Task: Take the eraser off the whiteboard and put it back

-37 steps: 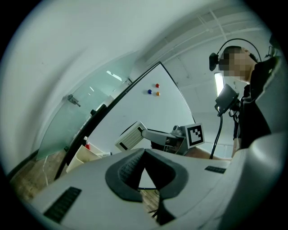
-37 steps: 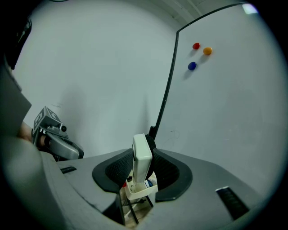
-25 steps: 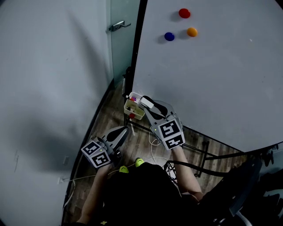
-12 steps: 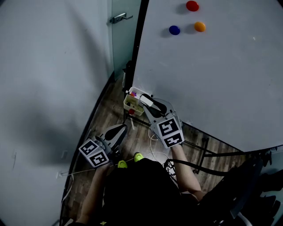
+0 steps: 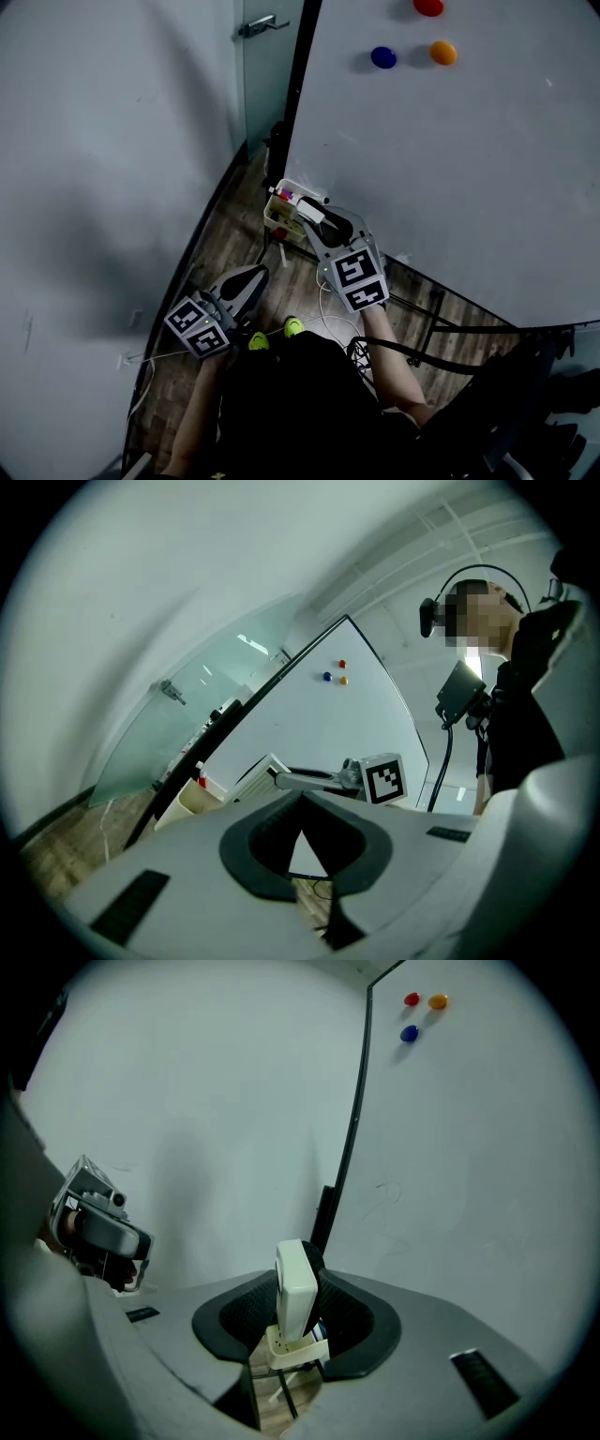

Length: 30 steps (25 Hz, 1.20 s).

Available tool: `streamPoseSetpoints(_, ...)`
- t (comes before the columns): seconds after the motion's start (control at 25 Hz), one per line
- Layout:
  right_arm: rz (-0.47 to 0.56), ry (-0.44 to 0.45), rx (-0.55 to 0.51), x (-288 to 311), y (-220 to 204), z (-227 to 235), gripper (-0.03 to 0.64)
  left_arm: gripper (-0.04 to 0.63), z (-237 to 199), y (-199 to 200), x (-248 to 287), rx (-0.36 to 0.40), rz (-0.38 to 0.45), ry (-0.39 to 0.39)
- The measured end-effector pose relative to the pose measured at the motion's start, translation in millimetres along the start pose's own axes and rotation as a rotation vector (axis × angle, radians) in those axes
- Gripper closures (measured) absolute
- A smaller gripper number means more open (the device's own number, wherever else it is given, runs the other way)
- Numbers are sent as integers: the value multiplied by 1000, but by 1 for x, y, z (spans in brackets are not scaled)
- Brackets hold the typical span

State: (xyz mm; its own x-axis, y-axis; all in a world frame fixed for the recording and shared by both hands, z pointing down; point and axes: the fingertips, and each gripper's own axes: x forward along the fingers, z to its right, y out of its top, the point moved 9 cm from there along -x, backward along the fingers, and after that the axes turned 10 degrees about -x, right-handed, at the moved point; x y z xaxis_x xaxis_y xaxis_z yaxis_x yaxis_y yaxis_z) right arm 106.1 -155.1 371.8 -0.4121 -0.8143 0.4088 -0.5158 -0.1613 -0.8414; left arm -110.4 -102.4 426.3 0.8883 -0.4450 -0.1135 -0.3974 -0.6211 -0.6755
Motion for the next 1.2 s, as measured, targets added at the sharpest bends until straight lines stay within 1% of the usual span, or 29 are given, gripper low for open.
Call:
streamPoseSetpoints(0.36,-16,37,31,16,-17,-3,479,572,1,-2,-5,-16,3,40)
streamPoseSetpoints(0.68,-21,52,47,27,-28,-2,479,572,0,-5,-7,-23,-4,70)
streamPoseSetpoints(0.84,-33,66,34,33,-33,-6,479,572,0,-6,-6,-41,-1,76)
streamPoseSetpoints(1.2,-45,97,43,44,-45,-10,479,572,-3,-9,-7,-41,-11,109)
